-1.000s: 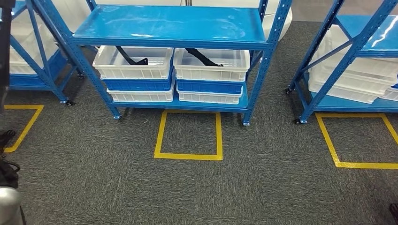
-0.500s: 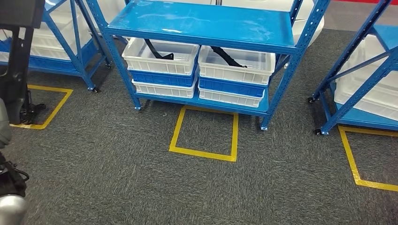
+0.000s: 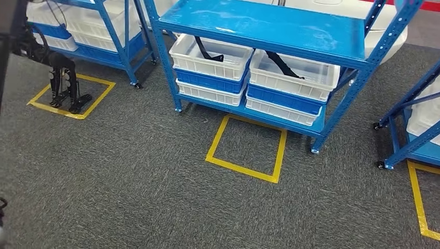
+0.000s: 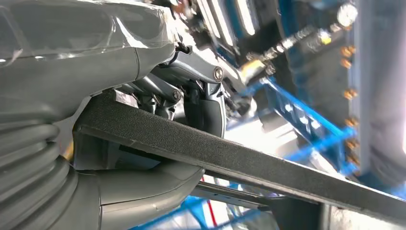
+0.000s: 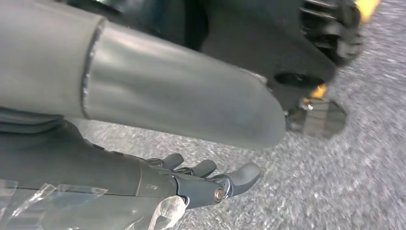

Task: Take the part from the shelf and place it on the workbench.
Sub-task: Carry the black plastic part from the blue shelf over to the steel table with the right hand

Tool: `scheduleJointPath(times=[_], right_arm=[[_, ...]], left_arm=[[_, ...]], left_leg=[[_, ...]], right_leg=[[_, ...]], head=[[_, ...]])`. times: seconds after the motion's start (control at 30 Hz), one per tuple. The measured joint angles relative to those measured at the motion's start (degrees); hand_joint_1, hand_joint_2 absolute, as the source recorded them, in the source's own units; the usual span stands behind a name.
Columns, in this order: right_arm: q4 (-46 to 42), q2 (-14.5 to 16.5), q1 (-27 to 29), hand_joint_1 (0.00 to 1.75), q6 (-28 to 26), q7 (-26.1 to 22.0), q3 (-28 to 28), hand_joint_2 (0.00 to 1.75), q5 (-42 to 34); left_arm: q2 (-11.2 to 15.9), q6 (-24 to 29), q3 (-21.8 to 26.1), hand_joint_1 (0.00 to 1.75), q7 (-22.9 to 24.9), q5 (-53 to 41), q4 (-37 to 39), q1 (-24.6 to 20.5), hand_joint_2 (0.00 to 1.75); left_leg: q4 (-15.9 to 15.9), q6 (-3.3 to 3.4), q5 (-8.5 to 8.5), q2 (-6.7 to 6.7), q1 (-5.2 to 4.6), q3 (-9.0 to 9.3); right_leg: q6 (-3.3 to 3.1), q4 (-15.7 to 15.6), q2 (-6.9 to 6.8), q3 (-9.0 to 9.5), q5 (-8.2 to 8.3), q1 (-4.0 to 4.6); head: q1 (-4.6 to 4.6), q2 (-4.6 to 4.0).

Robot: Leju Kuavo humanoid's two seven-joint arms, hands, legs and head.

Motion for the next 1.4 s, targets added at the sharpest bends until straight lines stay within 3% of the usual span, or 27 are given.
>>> scheduleJointPath(times=[0.07, 0.13, 0.2, 0.27, 0.3, 0.33, 0.37, 0.43, 0.47, 0.5, 0.57, 0.6, 0.67, 0.7, 0.73, 0.8, 0.83, 0.87, 0.93, 1.0, 1.1, 1.13, 1.17, 1.23, 1.3, 1.33, 1.4], right_arm=[[0.01, 0.24, 0.25, 0.0, 0.28, 0.81, 0.0, 0.0, 0.19], [0.03, 0.4, 0.31, 0.0, 0.49, 1.26, 0.0, 0.0, 0.24], [0.04, 0.49, 0.38, 0.0, 0.54, 1.5, 0.0, 0.0, 0.29], [0.05, 0.52, 0.46, 0.0, 0.66, 2.03, 0.0, 0.0, 0.33], [0.05, 0.54, 0.52, 0.0, 0.71, 2.28, 0.0, 0.0, 0.29], [0.06, 0.54, 0.58, 0.0, 0.67, 2.33, 0.0, 0.0, 0.13], [0.07, 0.54, 0.65, 0.0, 0.47, 2.07, 0.0, 0.0, -0.25], [0.1, 0.47, 0.72, 0.0, -0.25, 0.9, -0.05, 0.0, -1.55], [0.13, 0.4, 0.72, 0.0, -0.63, 0.33, -0.11, 0.0, -2.29], [0.15, 0.28, 0.68, 0.0, -0.93, -0.11, -0.21, 0.0, -2.96], [0.18, 0.03, 0.42, 0.0, -1.29, -0.59, -0.48, 0.0, -4.08], [0.19, -0.16, 0.25, 0.0, -1.41, -0.73, -0.67, 0.0, -4.62], [0.22, -0.56, 0.15, 0.0, -1.66, -0.9, -1.15, 0.0, -5.77], [0.28, -0.83, 0.2, 0.0, -1.77, -0.9, -1.45, 0.0, -6.41], [0.34, -1.06, 0.32, 0.0, -1.86, -0.9, -1.75, 0.0, -7.06], [0.46, -1.45, 0.6, 0.0, -1.84, -0.97, -2.38, 0.0, -8.17], [0.48, -1.56, 0.72, 0.0, -1.78, -1.03, -2.65, 0.0, -8.54], [0.48, -1.63, 0.8, 0.0, -1.71, -1.11, -2.92, 0.0, -8.76], [0.5, -1.88, 0.83, 0.0, -1.63, -1.23, -3.36, 0.0, -8.93], [0.56, -2.23, 0.83, 0.0, -1.63, -1.33, -3.79, 0.0, -9.09], [0.62, -2.38, 0.6, 0.0, -1.64, -1.67, -4.45, 0.0, -9.6], [0.62, -2.39, 0.56, 0.0, -1.63, -1.87, -4.67, 0.0, -9.79], [0.63, -2.4, 0.57, 0.0, -1.61, -2.12, -4.86, 0.0, -9.95], [0.63, -2.42, 0.73, 0.0, -1.54, -2.71, -5.2, 0.0, -10.07], [0.63, -2.42, 0.87, 0.0, -1.42, -3.38, -5.32, 0.0, -9.68], [0.63, -2.42, 0.9, 0.0, -1.34, -3.71, -5.32, 0.0, -9.28], [0.63, -2.44, 0.9, 0.0, -1.25, -4.09, -5.29, 0.0, -8.26]], left_arm=[[0.84, -0.46, 0.78, 1.75, 0.85, -0.15, -1.11, 0.83, 1.75], [1.61, -0.86, 1.33, 1.75, 1.24, -0.25, -2.03, 1.34, 1.75], [2.08, -1.01, 1.57, 1.75, 1.33, -0.35, -2.75, 1.57, 1.75], [2.35, -1.53, 1.57, 1.75, 1.35, -0.79, -3.25, 1.67, 1.75], [2.5, -1.94, 1.56, 1.75, 1.38, -1.05, -3.49, 1.64, 1.75], [2.64, -2.34, 1.5, 1.75, 1.41, -1.23, -3.69, 1.54, 1.75], [2.75, -2.6, 1.39, 1.75, 1.35, -1.23, -3.86, 1.3, 1.75], [2.78, -2.79, 0.99, 1.75, 0.7, -1.0, -4.0, 0.07, 1.75], [2.7, -2.7, 0.6, 1.75, 0.03, -0.98, -4.01, -1.02, 1.75], [2.57, -2.53, 0.07, 1.75, -0.81, -1.13, -3.99, -2.34, 1.75], [2.21, -2.05, -1.29, 1.75, -2.09, -1.62, -3.93, -5.07, 1.75], [2.06, -1.89, -1.92, 1.75, -2.34, -1.99, -3.89, -6.2, 1.75], [1.92, -2.02, -3.02, 1.75, -1.74, -2.89, -3.85, -8.23, 1.75], [1.88, -2.18, -3.46, 1.75, -1.1, -3.29, -3.83, -8.97, 1.75], [1.87, -2.27, -3.84, 1.75, -0.41, -3.5, -3.82, -9.49, 1.75], [1.94, -1.84, -4.09, 1.75, 0.71, -3.31, -3.86, -9.45, 1.75], [2.05, -1.46, -4.06, 1.75, 1.0, -3.07, -3.9, -9.19, 1.75], [2.22, -1.09, -3.95, 1.75, 1.19, -2.81, -3.99, -8.92, 1.75], [2.54, -0.68, -3.63, 1.75, 1.24, -2.49, -4.25, -8.66, 1.75], [2.69, -0.51, -3.3, 1.75, 1.2, -2.29, -4.58, -8.52, 1.75], [2.82, -0.48, -2.92, 1.75, 1.08, -1.99, -4.86, -8.2, 1.75], [2.87, -0.51, -2.85, 1.75, 0.88, -1.93, -4.93, -8.22, 1.75], [2.91, -0.54, -2.84, 1.75, 0.54, -1.9, -4.98, -8.3, 1.75], [2.87, -0.6, -2.95, 1.75, -0.38, -1.69, -5.05, -8.48, 1.75], [2.74, -0.65, -3.18, 1.75, -1.19, -1.39, -5.05, -8.44, 1.75], [2.69, -0.64, -3.28, 1.75, -1.51, -1.23, -5.05, -8.26, 1.75], [2.66, -0.53, -3.33, 1.75, -2.01, -0.62, -5.14, -7.56, 1.75]], left_leg=[[-0.21, 0.75, 0.17, -1.17, -0.01, -0.32], [-0.34, 1.46, 0.53, -2.34, 0.21, -0.54], [-0.4, 1.98, 0.82, -3.32, 0.34, -0.78], [-0.36, 2.22, 0.98, -4.49, 0.32, -0.99], [-0.35, 2.26, 1.04, -5.21, 0.31, -1.04], [-0.33, 2.24, 1.1, -5.97, 0.32, -1.02], [-0.33, 2.16, 1.17, -6.77, 0.34, -0.99], [-0.25, 1.84, 1.35, -8.25, 0.36, -1.06], [-0.19, 1.57, 1.5, -8.94, 0.41, -1.24], [-0.16, 1.26, 1.69, -9.6, 0.5, -1.47], [-0.32, 0.45, 2.18, -10.91, 0.77, -1.9], [-0.17, 0.15, 2.16, -10.51, 0.88, -2.11], [2.77, -0.28, 0.24, -7.75, 0.83, -3.61], [6.22, -0.42, -1.72, -5.98, 0.84, -5.13], [10.54, -0.65, -3.84, -5.08, 0.83, -7.0], [17.11, -1.08, -6.17, -4.67, 1.04, -9.66], [17.32, -1.26, -5.83, -4.53, 1.18, -9.5], [14.78, -1.45, -4.47, -4.13, 1.33, -8.0], [6.0, -1.86, -1.18, -1.61, 1.43, -3.13], [0.88, -1.25, 0.37, -0.1, 1.23, -0.65], [0.64, 0.5, 0.67, -1.9, 0.86, -1.21], [0.6, 0.91, 0.83, -2.54, 0.83, -1.36], [0.54, 1.28, 1.01, -3.17, 0.85, -1.48], [0.5, 1.77, 1.24, -4.4, 0.75, -1.78], [0.52, 2.07, 1.39, -5.82, 0.43, -2.01], [0.52, 2.15, 1.44, -6.59, 0.24, -2.07], [0.52, 2.25, 1.53, -8.17, -0.06, -2.01]], right_leg=[[0.34, 0.1, -1.06, 0.0, -0.27, 0.14], [0.88, 1.87, 0.46, -0.63, -1.89, -0.12], [1.33, 8.31, 3.4, -3.39, -5.8, -0.35], [1.44, 16.47, 4.43, -7.01, -9.22, -0.36], [1.41, 18.29, 4.5, -7.78, -9.41, -0.36], [1.33, 17.7, 4.59, -7.42, -8.42, -0.38], [1.18, 14.7, 4.88, -5.94, -6.48, -0.41], [0.73, 5.86, 7.27, -1.76, -2.37, -0.47], [0.54, 2.62, 8.42, -0.34, -1.22, -0.47], [0.39, 0.82, 9.22, 0.38, -0.75, -0.38], [0.01, 0.1, 8.45, 0.6, -0.53, -0.19], [-0.31, -0.18, 7.73, 0.71, -0.21, -0.18], [-0.94, -0.77, 6.29, 0.78, 0.39, -0.31], [-1.09, -0.89, 5.59, 0.73, 0.54, -0.3], [-1.17, -0.9, 4.89, 0.65, 0.57, -0.27], [-1.18, -0.89, 3.41, 0.57, 0.58, -0.27], [-1.14, -0.88, 2.69, 0.58, 0.55, -0.31], [-1.02, -0.83, 1.98, 0.61, 0.48, -0.4], [-0.42, -0.53, 0.74, 0.68, 0.11, -0.36], [0.35, -0.1, -0.29, 0.71, -0.34, -0.12], [1.18, 0.04, -1.48, 0.86, -0.67, -0.23], [1.44, 0.78, -0.69, 0.6, -1.41, -0.44], [1.64, 2.74, 0.61, -0.24, -2.83, -0.6], [1.71, 10.26, 3.57, -3.74, -6.96, -0.66], [1.42, 17.39, 4.43, -7.36, -9.35, -0.48], [1.14, 18.18, 4.56, -7.91, -8.94, -0.39], [0.2, 12.48, 5.55, -5.46, -5.03, -0.07]], head=[[0.06, 0.0], [0.09, 0.0], [0.13, 0.0], [0.16, 0.0], [0.16, 0.0], [0.16, 0.0], [0.15, 0.0], [0.14, 0.0], [0.14, 0.0], [0.15, 0.0], [0.16, 0.0], [0.16, 0.0], [0.06, 0.0], [0.02, 0.0], [-0.03, 0.0], [-0.05, 0.0], [-0.07, 0.0], [-0.07, 0.0], [-0.1, 0.0], [0.03, 0.0], [0.2, 0.0], [0.21, 0.0], [0.23, 0.0], [0.27, 0.0], [0.29, 0.0], [0.29, 0.0], [0.29, 0.01]])
